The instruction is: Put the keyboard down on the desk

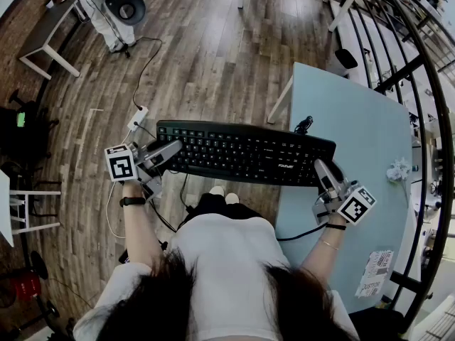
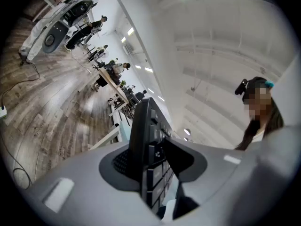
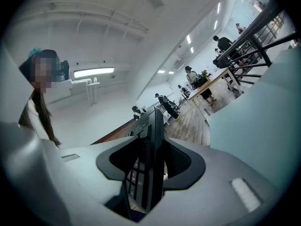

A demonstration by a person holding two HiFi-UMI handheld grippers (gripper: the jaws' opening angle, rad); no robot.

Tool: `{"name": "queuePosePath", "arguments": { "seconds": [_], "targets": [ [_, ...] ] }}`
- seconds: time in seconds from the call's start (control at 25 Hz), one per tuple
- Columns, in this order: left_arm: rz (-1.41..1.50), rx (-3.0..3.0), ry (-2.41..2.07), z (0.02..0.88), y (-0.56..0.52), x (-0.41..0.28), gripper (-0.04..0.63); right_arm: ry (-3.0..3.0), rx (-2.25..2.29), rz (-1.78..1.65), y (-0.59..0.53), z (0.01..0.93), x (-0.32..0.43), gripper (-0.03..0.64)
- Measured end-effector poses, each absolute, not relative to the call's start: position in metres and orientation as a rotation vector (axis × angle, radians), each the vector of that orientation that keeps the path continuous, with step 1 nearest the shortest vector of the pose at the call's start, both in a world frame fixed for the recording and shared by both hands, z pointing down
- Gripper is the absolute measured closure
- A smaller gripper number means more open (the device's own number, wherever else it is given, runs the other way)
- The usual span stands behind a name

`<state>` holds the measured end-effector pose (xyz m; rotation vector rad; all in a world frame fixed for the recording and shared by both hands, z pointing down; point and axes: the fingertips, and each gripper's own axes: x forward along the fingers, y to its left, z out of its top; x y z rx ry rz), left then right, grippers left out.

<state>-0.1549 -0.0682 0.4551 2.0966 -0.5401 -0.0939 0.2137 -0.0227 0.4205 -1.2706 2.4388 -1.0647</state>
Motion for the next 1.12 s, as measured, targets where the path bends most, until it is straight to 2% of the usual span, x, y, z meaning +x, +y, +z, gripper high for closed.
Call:
{"name": "queuePosePath", "arguments": {
  "seconds": [0.2, 0.64, 0.88, 1.12],
  "targets": [
    [-0.098, 2.087, -0.54, 0.458, -0.067, -0.148, 0.373, 2.452, -1.275, -1.074, -0.024, 0.424, 0.218, 0.477],
    [-0.083, 2.095, -0.546, 0.471, -0.07, -0.151, 0.373, 2.425, -1.299, -1.074, -0.02, 0.434, 0.217, 0.477],
    [-0.066, 2.105, -0.527, 0.48, -0.14, -0.145, 0.371, 2.401, -1.326, -1.061, -0.08, 0.444, 0.223, 0.477],
    [-0.201, 2.196, -0.774, 0.42, -0.022, -0.163, 0.371, 2.582, -1.023, -0.905, -0.035, 0.397, 0.21, 0.477]
  ]
}}
